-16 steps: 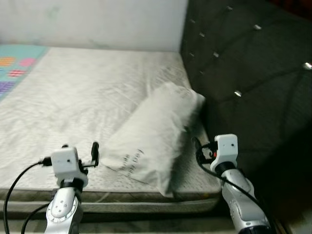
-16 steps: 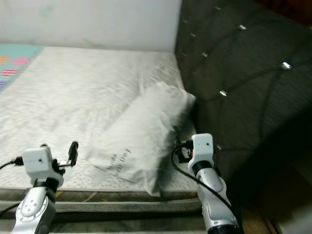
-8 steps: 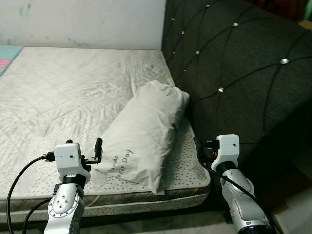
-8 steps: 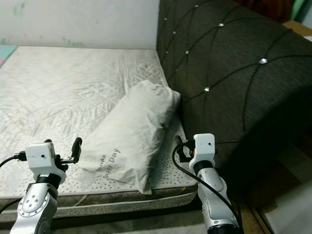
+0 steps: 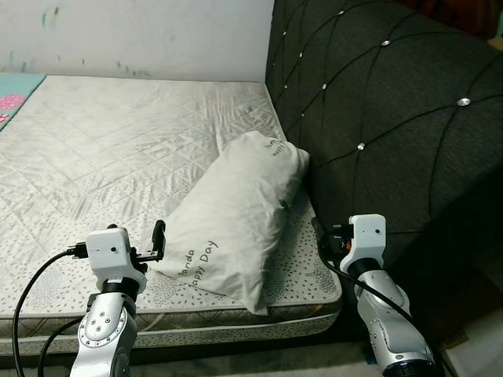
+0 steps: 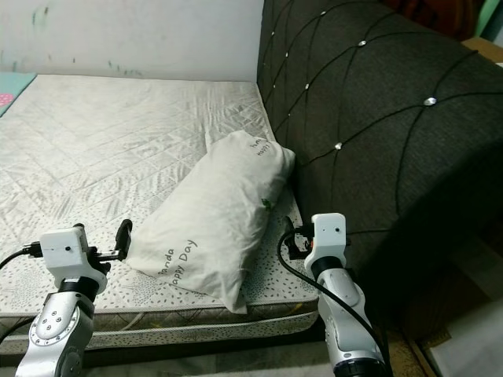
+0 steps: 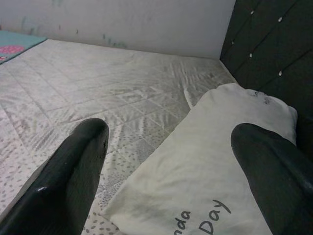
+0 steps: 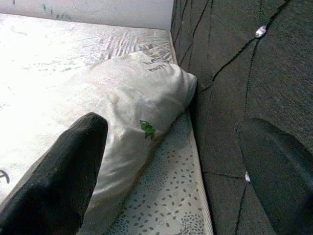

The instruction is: Clean up the room

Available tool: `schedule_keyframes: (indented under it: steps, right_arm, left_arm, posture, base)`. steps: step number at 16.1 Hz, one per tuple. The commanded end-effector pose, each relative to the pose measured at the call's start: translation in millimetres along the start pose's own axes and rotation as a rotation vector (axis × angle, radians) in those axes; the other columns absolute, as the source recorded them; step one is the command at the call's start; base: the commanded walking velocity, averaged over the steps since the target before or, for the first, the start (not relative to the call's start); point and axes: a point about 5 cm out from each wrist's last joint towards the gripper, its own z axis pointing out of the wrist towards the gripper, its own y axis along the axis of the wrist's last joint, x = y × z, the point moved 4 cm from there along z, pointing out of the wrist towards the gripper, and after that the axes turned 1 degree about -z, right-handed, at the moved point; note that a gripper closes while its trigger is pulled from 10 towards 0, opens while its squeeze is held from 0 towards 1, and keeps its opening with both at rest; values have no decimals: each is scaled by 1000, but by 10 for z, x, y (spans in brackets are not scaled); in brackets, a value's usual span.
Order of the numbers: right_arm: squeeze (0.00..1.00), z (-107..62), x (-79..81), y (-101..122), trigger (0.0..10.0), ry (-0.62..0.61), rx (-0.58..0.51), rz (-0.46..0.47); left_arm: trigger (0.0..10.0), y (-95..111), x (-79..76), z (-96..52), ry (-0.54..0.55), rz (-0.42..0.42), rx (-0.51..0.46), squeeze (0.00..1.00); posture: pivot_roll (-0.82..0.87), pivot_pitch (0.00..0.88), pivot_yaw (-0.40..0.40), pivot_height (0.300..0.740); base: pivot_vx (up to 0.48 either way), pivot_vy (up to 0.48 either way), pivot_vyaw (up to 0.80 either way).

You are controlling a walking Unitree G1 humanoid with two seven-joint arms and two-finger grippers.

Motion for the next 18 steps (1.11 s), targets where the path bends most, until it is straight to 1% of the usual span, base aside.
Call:
schedule_keyframes:
  steps: [1, 4, 7, 16, 18]
  right_arm:
    - [0, 21, -30, 4, 10000, -6, 3, 0]
    - [0, 28, -36, 0, 10000, -8, 6, 0]
    - [0, 24, -42, 2, 10000, -9, 7, -2]
    - [0, 21, -40, -13, 10000, -10, 14, -1]
    - [0, 22, -38, -15, 10000, -9, 16, -3]
  left_arm:
    - [10000, 9, -23, 21, -16, -6, 3, 0]
    - [10000, 1, -37, 19, -15, -22, 4, 0]
    - [10000, -17, -41, 19, -13, -31, 16, 0]
    - [10000, -17, -70, 31, -21, -27, 17, 0]
    - [10000, -5, -76, 35, -20, -14, 8, 0]
  posture:
    - [-43, 0, -59, 740]
    - [-44, 0, -59, 740]
    - [-49, 0, -59, 740]
    - [-51, 0, -59, 740]
    - [-51, 0, -59, 740]
  base:
    - [0, 0, 0]
    - [0, 85, 0]
    - [0, 465, 0]
    - [0, 480, 0]
    - [0, 157, 0]
